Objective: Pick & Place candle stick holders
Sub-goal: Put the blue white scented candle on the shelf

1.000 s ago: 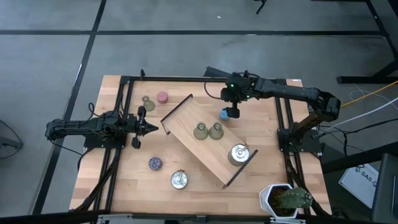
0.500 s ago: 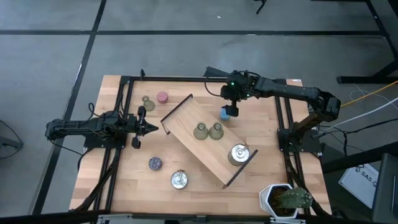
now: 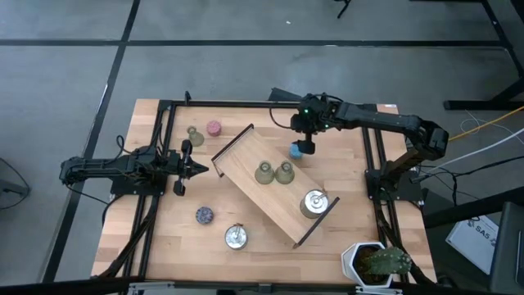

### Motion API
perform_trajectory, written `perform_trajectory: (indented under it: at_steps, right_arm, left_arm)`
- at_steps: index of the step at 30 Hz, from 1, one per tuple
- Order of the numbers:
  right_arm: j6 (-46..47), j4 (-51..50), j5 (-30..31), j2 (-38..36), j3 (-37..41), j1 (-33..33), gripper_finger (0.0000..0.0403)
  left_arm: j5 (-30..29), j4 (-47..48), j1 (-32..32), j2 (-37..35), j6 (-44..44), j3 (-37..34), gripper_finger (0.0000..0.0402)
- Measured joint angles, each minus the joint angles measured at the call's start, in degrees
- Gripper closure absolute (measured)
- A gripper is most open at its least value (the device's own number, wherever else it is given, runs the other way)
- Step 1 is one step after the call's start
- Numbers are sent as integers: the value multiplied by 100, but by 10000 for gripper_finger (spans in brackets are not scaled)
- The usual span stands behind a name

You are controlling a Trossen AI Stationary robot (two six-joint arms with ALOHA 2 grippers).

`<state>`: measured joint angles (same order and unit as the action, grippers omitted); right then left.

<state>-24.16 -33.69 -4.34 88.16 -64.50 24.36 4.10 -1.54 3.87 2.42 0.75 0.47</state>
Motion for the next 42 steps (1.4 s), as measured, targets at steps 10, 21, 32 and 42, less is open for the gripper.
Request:
perform_trajectory:
  at_steps: [10,21,32,42]
  right_arm:
    - [-203,110,-339,2,610,0,3]
    - [-191,663,-339,2,1014,1,3]
    - [-30,-608,-322,240,375,61,3]
    - [-195,-667,-326,782,202,59,3]
  left_arm:
    - [0,0,1,-1,0,2,398]
    - [0,0,1,-1,0,0,398]
    - [0,0,1,-1,0,2,398]
    - [0,0,1,-2,0,0,398]
